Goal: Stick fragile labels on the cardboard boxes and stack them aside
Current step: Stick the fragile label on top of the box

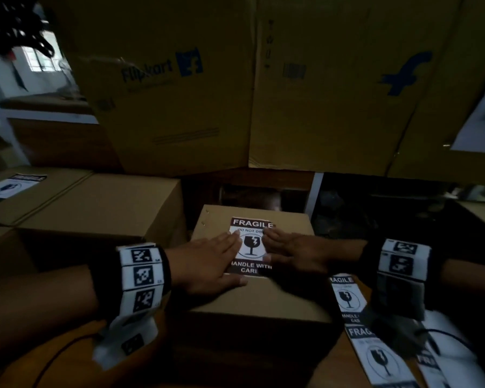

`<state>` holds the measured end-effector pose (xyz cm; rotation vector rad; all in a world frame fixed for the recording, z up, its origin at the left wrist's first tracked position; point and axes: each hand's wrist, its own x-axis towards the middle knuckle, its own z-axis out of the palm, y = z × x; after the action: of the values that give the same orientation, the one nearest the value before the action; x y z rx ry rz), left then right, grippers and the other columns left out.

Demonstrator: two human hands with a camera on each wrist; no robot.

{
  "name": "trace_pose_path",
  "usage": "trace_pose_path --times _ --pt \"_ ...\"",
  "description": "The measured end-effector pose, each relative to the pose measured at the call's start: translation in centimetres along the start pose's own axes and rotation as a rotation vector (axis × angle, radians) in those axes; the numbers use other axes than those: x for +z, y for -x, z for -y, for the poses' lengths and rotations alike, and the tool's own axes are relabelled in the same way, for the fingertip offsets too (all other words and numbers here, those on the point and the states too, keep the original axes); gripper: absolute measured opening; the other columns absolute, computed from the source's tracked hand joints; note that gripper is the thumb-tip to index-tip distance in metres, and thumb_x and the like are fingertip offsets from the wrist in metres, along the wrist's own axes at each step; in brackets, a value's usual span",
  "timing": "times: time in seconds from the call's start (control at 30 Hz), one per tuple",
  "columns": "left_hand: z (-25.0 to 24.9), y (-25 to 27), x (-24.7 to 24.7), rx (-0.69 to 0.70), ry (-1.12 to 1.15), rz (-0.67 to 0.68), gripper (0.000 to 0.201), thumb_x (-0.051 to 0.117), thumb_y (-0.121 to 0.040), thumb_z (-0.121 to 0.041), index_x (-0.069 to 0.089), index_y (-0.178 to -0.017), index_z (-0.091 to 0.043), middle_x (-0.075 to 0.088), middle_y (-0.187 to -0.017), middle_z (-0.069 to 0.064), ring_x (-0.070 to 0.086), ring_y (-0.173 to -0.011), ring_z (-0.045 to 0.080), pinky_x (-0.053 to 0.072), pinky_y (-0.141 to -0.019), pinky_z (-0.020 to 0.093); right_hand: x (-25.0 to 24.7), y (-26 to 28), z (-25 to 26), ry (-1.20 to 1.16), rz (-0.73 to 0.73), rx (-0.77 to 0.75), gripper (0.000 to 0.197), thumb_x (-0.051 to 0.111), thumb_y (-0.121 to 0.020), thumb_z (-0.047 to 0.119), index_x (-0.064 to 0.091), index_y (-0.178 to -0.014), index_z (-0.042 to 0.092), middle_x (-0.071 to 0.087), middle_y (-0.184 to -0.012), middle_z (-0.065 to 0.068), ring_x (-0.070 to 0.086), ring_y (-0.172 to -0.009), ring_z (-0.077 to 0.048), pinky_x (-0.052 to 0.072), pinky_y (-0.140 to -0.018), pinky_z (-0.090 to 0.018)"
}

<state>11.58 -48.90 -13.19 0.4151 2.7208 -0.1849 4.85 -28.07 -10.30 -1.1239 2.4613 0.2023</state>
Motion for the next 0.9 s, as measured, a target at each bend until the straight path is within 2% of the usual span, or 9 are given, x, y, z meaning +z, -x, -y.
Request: trace_pose_path --times 0.13,0.3,0.43,0.5,0.57,0.67,0.73,0.83,0.9 --pt "0.1 0.0 1.0 -0.026 -0.021 -0.030 0.089 0.014 -0.092 -0.071 -0.014 -0.154 -0.014 -0.019 -0.162 0.004 -0.013 -0.149 0.015 0.004 -0.122 0.040 3.7 2.2 2.3 0.116 -0.011 0.011 0.076 0.017 -0.100 0.058 -0.010 -0.155 0.013 -0.017 -0.162 -0.006 -0.014 -0.150 -0.015 -0.002 -0.121 -0.035" --pt "-0.1 0.2 1.6 -0.015 -0.021 -0.117 0.091 0.010 -0.090 -0.073 -0.010 -0.155 -0.012 -0.017 -0.162 0.005 -0.011 -0.150 0.015 0.005 -0.122 0.040 4.3 5.2 3.6 -0.007 -0.039 0.033 0.076 0.012 -0.095 0.063 -0.006 -0.156 0.022 -0.015 -0.162 0.005 -0.013 -0.148 -0.004 -0.003 -0.123 -0.035" --pt "0.3 0.6 1.8 -0.037 0.023 -0.164 0.125 -0.016 -0.058 -0.090 -0.008 -0.155 -0.012 -0.012 -0.163 0.006 -0.006 -0.151 0.017 0.006 -0.122 0.040 6.8 3.9 4.3 0.013 -0.195 0.103 0.091 -0.001 -0.084 0.075 -0.010 -0.155 0.020 -0.018 -0.161 0.006 -0.015 -0.148 -0.006 -0.006 -0.122 -0.041" --pt "0.1 0.5 2.0 -0.088 0.028 -0.174 0.116 -0.007 -0.069 -0.089 -0.009 -0.155 -0.012 -0.012 -0.163 0.006 -0.007 -0.151 0.019 0.005 -0.122 0.043 8.1 3.6 4.0 -0.038 -0.308 0.089 0.102 -0.017 -0.072 0.081 -0.006 -0.156 0.024 -0.014 -0.162 0.009 -0.015 -0.147 -0.003 -0.007 -0.122 -0.039" --pt "-0.2 0.4 2.1 -0.152 0.065 -0.186 0.105 0.009 -0.082 -0.083 -0.009 -0.155 -0.011 -0.012 -0.163 0.008 -0.008 -0.151 0.021 0.004 -0.121 0.047 8.5 3.7 3.8 -0.119 -0.388 0.097 0.103 -0.022 -0.071 0.082 0.003 -0.156 0.028 -0.007 -0.162 0.014 -0.009 -0.148 -0.002 -0.007 -0.120 -0.032" --pt "-0.5 1.0 2.6 -0.231 0.147 -0.257 0.105 0.009 -0.083 -0.083 -0.002 -0.156 -0.008 -0.006 -0.164 0.011 -0.003 -0.151 0.024 0.005 -0.120 0.051 8.9 3.9 5.0 -0.161 -0.587 0.259 0.076 0.000 -0.090 0.065 0.035 -0.149 0.031 0.029 -0.158 0.008 0.020 -0.147 -0.016 0.017 -0.115 -0.038" --pt "-0.1 1.0 3.7 -0.279 0.350 -0.439 0.099 0.010 -0.086 -0.078 0.018 -0.153 -0.005 0.014 -0.161 0.016 0.015 -0.148 0.027 0.018 -0.119 0.047 9.3 3.6 5.2 -0.204 -0.787 0.498 0.063 0.018 -0.095 0.060 0.053 -0.132 0.023 0.050 -0.138 -0.002 0.042 -0.132 -0.024 0.034 -0.102 -0.039" --pt "0.5 1.2 5.9 -0.396 0.859 -0.749 0.077 0.027 -0.089 -0.074 0.052 -0.129 -0.013 0.054 -0.130 0.014 0.053 -0.117 0.031 0.043 -0.101 0.045 9.5 3.2 5.1 -0.687 -0.914 0.756 0.060 0.050 -0.094 0.051 0.045 -0.137 0.009 0.052 -0.136 -0.014 0.048 -0.125 -0.033 0.040 -0.097 -0.041" --pt "-0.1 2.3 6.8 -0.464 1.000 -0.828 0.061 0.046 -0.086 -0.066 0.058 -0.118 -0.016 0.057 -0.118 0.010 0.059 -0.107 0.031 0.048 -0.094 0.045 9.9 3.3 4.5 -1.077 -0.856 0.772 0.077 0.062 -0.079 0.059 0.048 -0.130 0.004 0.062 -0.120 -0.016 0.059 -0.111 -0.036 0.048 -0.088 -0.043"
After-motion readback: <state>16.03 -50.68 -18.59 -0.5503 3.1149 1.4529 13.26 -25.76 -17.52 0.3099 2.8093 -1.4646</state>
